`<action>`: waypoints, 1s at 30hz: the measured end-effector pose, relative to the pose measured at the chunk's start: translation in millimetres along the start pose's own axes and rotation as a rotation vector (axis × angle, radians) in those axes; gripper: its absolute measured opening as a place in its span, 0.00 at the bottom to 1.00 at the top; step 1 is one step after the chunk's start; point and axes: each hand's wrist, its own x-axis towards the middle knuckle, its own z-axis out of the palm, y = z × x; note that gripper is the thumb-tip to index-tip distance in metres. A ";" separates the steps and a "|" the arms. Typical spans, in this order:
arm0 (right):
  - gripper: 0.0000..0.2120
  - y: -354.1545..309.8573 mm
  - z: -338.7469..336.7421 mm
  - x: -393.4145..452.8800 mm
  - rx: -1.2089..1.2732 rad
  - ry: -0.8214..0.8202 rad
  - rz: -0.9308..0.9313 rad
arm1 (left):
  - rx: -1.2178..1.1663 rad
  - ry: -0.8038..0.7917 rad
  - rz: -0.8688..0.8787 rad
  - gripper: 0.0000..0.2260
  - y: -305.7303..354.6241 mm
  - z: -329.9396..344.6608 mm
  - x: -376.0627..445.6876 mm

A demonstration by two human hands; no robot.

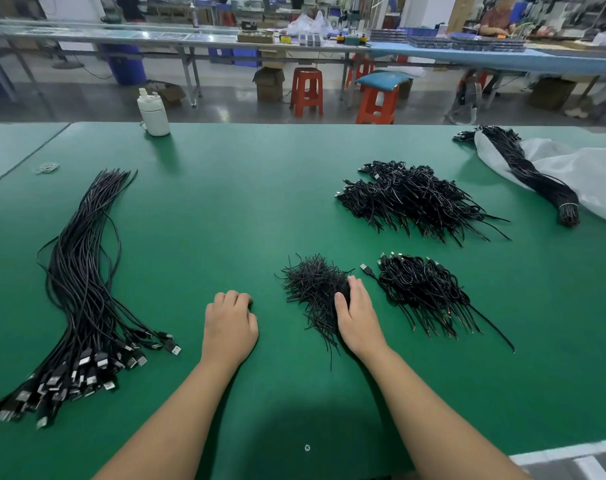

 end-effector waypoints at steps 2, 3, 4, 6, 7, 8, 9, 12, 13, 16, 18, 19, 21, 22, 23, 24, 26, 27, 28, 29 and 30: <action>0.29 -5.5 6.0 6.4 0.004 -0.031 0.000 | 0.002 -0.005 -0.003 0.08 -0.1 -0.1 0.2; 0.29 -8.6 9.5 9.2 -0.003 -0.050 -0.008 | 0.001 -0.006 -0.001 0.08 -0.1 -0.3 0.5; 0.29 -11.8 13.1 11.5 -0.014 -0.070 -0.018 | -0.002 -0.010 -0.001 0.09 -0.3 -0.3 0.4; 0.30 -17.2 18.5 14.0 -0.023 -0.097 -0.041 | 0.001 -0.020 -0.002 0.09 -0.5 -0.3 0.0; 0.31 -18.6 19.7 13.5 -0.022 -0.098 -0.050 | 0.002 -0.026 -0.002 0.09 -0.8 -0.3 0.4; 0.32 -19.2 19.2 12.7 -0.016 -0.089 -0.059 | -0.002 -0.032 -0.004 0.09 -1.1 -0.4 1.1; 0.32 -19.5 16.9 11.9 -0.009 -0.073 -0.067 | -0.009 -0.033 -0.005 0.09 -1.3 -0.8 1.8; 0.31 -18.5 3.2 8.2 0.000 0.015 -0.084 | -0.046 -0.018 -0.010 0.08 -2.2 -2.9 0.9; 0.30 -15.6 -2.5 5.1 0.015 0.054 -0.068 | -0.061 -0.019 -0.019 0.08 -2.0 -4.3 1.0; 0.27 3.4 -20.3 -11.5 0.125 0.158 0.049 | -0.063 -0.111 -0.049 0.10 -0.7 -19.1 12.7; 0.26 15.4 -26.0 -23.8 0.135 0.181 0.091 | -0.017 -0.305 0.010 0.13 -11.3 -37.3 32.3; 0.26 18.4 -26.4 -27.6 0.118 0.178 0.084 | 0.021 -0.442 0.050 0.13 -20.1 -50.2 42.9; 0.25 19.3 -23.7 -30.9 0.072 0.152 0.051 | 0.157 -0.697 0.071 0.13 -44.3 -81.5 58.3; 0.25 18.9 -22.0 -30.9 0.052 0.143 0.035 | 0.258 -0.792 0.066 0.14 -57.9 -96.2 63.0; 0.25 18.8 -20.2 -30.7 0.035 0.140 0.024 | 0.365 -0.875 0.057 0.16 -71.5 -108.8 65.5; 0.24 19.8 -19.7 -30.5 0.021 0.142 0.019 | 0.464 -0.950 0.051 0.18 -83.2 -118.3 67.0; 0.24 21.9 -19.3 -29.8 0.005 0.148 0.018 | 0.598 -1.041 0.032 0.21 -101.6 -129.1 67.4; 0.24 22.4 -19.1 -30.0 0.001 0.152 0.020 | 0.629 -1.050 0.019 0.21 -108.8 -130.2 66.7; 0.24 22.4 -18.5 -30.0 -0.006 0.157 0.020 | 0.639 -1.040 0.010 0.19 -115.9 -128.7 65.6; 0.24 21.9 -17.7 -30.0 -0.015 0.161 0.019 | 0.629 -1.016 0.005 0.17 -121.7 -125.7 64.0; 0.25 21.3 -17.1 -30.2 -0.022 0.165 0.020 | 0.604 -0.979 0.005 0.14 -126.4 -121.6 61.7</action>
